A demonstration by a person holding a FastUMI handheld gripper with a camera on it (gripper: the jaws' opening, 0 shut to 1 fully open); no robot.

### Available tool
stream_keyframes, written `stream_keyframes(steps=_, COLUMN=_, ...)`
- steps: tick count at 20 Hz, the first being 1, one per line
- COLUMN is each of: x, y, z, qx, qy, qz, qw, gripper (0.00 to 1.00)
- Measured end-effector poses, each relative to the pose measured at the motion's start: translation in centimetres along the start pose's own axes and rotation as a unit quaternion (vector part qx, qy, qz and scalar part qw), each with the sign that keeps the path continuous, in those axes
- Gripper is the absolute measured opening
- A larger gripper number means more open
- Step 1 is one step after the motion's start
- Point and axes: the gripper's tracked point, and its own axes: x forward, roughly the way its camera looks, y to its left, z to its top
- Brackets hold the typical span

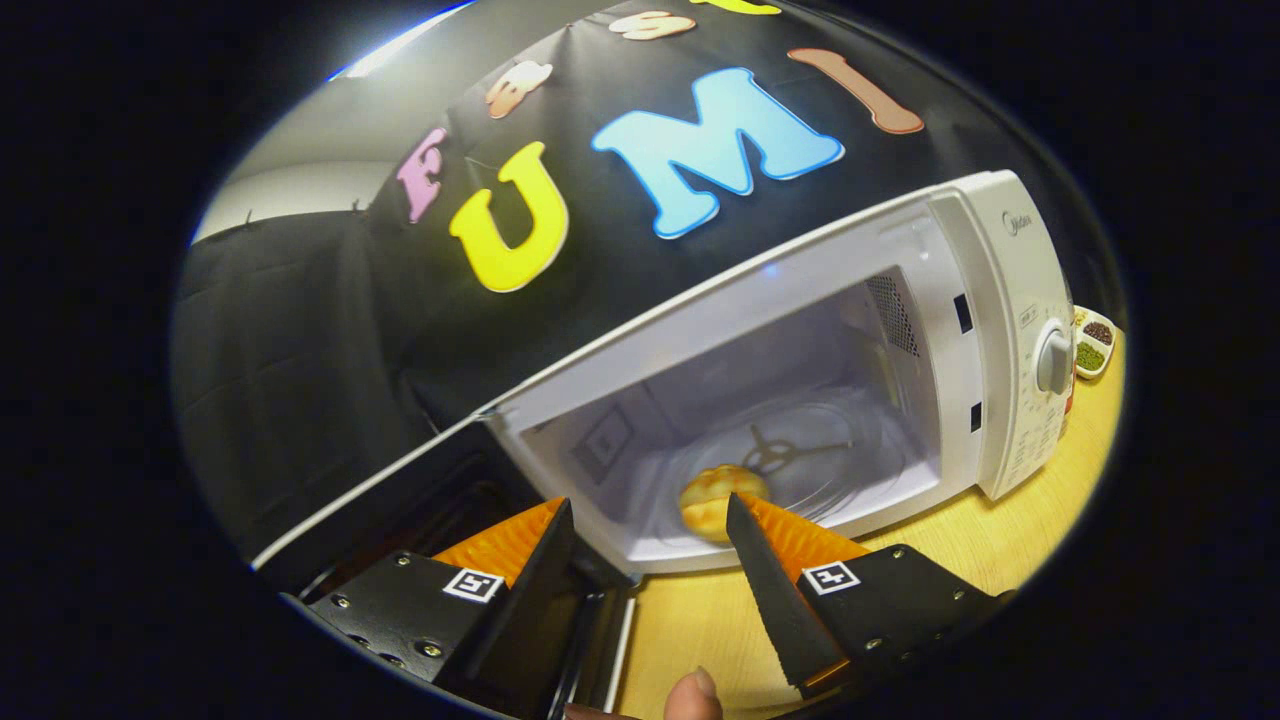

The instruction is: Open the microwave, put the food inside, and close the microwave door.

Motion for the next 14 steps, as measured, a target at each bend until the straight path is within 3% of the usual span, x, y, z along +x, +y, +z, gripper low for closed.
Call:
stream_keyframes(steps=8, x=-16.5, y=13.1, z=3.0, qx=-0.095, qy=-0.084, qz=0.137, qw=0.982, gripper=0.93)
stream_keyframes(steps=14, x=-22.0, y=19.3, z=-1.4, qx=-0.131, qy=-0.070, qz=0.211, qw=0.966, gripper=0.93)
